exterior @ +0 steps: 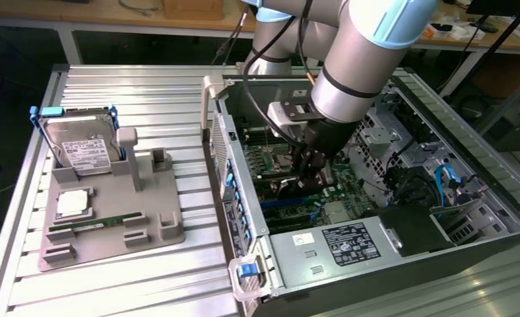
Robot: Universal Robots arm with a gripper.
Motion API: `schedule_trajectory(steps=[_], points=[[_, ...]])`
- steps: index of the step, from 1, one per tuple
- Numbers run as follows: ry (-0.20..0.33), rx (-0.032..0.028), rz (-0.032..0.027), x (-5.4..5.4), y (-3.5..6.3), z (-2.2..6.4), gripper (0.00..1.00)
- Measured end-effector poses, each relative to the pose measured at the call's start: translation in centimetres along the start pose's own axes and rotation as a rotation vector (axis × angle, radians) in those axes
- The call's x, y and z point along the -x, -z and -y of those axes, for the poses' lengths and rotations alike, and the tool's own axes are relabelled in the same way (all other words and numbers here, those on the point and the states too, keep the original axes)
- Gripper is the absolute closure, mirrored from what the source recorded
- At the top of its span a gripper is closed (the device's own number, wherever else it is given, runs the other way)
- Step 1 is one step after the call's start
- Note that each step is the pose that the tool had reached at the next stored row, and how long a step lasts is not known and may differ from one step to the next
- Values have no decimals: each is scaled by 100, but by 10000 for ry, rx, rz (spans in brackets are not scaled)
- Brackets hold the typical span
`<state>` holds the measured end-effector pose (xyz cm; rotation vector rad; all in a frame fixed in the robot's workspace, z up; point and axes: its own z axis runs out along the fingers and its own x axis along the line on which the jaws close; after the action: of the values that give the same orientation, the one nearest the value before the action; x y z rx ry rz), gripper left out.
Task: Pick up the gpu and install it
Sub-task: 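Insert the gpu into the slot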
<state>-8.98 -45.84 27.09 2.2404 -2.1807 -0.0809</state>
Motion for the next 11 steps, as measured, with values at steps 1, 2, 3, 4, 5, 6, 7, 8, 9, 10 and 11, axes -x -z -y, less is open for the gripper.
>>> schedule_trajectory(steps=[1, 2, 3, 4, 5, 6, 7, 8, 9, 10, 11], points=[[0, 1, 0, 0, -1, -1, 73], [0, 1, -1, 0, -1, -2, 73], [0, 0, 1, 1, -2, -2, 73], [-1, 0, 3, 1, -3, -2, 73], [0, -1, 3, 1, -4, -2, 73], [0, -2, 4, 1, -6, -2, 73], [0, -1, 3, 0, -8, -2, 73], [0, -1, 2, 0, -8, -2, 73], [0, 0, 1, 0, -8, -2, 73], [0, 0, 1, 0, -8, -2, 73], [0, -1, 3, 0, -9, -2, 73]])
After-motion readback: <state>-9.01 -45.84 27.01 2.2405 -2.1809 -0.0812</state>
